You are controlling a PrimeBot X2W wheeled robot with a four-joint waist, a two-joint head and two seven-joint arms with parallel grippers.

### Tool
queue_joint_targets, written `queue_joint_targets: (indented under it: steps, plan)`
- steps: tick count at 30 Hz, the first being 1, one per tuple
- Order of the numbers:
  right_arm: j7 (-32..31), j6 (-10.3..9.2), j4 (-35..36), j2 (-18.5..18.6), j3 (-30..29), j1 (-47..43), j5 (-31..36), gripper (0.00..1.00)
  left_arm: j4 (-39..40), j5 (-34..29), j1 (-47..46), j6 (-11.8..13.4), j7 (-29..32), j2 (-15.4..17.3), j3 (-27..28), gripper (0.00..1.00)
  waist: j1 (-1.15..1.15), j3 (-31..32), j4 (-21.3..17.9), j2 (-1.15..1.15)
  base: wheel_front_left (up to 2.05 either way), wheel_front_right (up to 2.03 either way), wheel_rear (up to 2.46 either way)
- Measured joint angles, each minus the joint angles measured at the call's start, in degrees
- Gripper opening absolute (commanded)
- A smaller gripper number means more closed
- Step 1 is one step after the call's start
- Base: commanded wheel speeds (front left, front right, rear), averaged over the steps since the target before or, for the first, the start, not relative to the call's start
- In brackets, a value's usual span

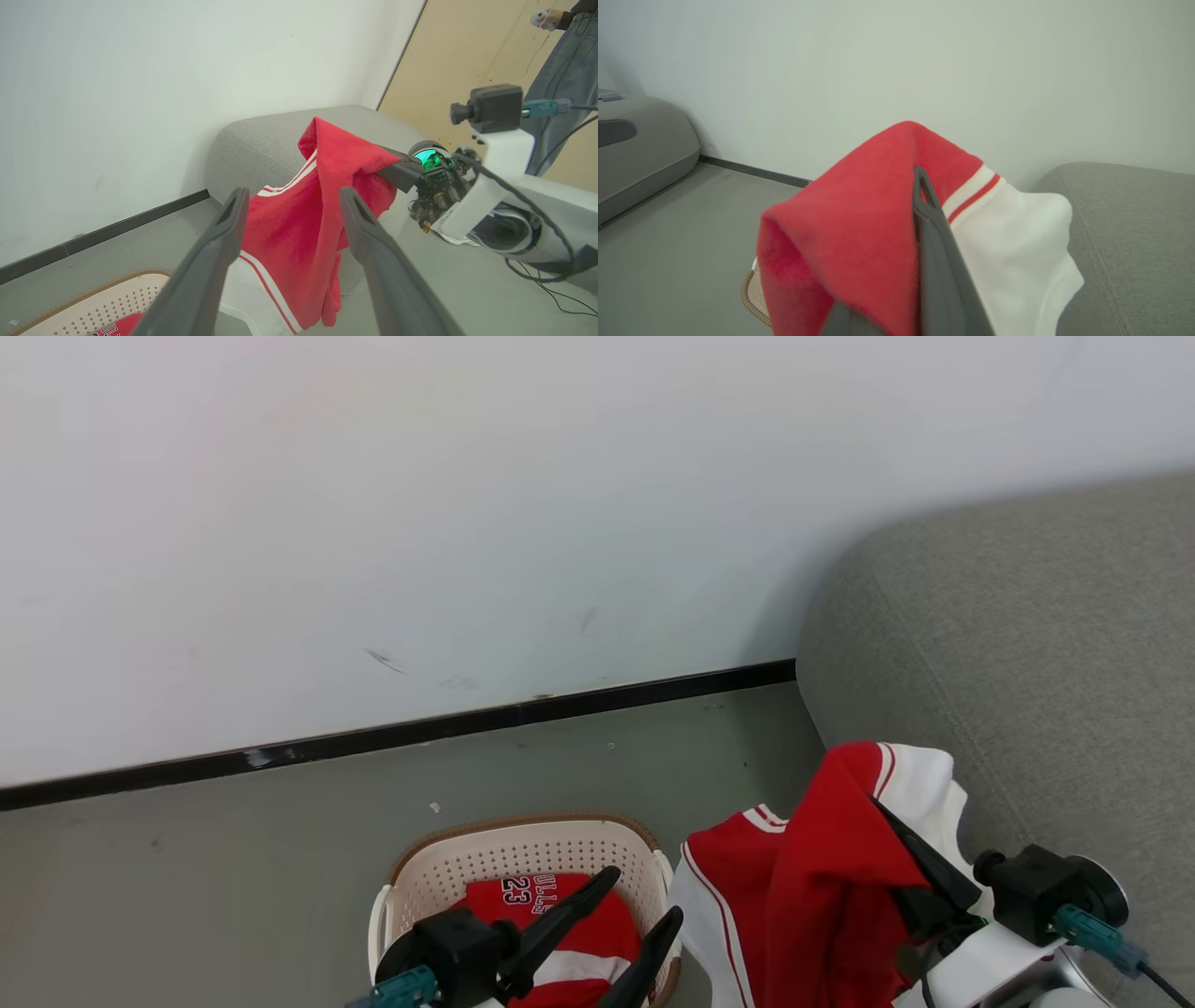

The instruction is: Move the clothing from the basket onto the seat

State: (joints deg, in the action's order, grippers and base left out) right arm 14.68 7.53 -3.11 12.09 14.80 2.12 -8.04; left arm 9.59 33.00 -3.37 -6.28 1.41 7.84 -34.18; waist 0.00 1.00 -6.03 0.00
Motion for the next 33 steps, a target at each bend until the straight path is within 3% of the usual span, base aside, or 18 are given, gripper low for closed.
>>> queue_joint_targets:
  steps: [14, 17, 26, 33]
  plan:
    - [0.0, 0.01, 0.9, 1.5, -8.4, 1.0, -4.6, 0.00, -0.7, -0.7, 1.0, 0.1, -1.8, 0.2, 0.3, 1.00, 0.00, -1.2, -5.5, 0.00, 0.00, 0.00, 0.00]
    - [0.0, 0.01, -0.6, 2.9, -11.1, 4.0, -6.6, 0.00, -0.8, -1.0, 1.7, 0.2, -2.0, 0.3, 0.3, 1.00, 0.00, -1.9, -6.1, 0.00, 0.00, 0.00, 0.00]
    - [-5.6, -0.03, -7.7, 2.5, -23.4, 15.1, -17.8, 0.00, -0.3, -1.8, 2.7, 1.6, -2.0, 0.7, 0.3, 1.00, 0.00, -5.0, -6.2, 0.00, 0.00, 0.00, 0.00]
    - [-10.2, -0.03, -13.6, 3.4, -32.7, 28.5, -21.4, 0.00, 0.6, -2.1, 4.3, 2.5, -1.6, 1.9, 0.5, 1.00, 0.00, -7.9, -5.1, 0.00, 0.00, 0.00, 0.00]
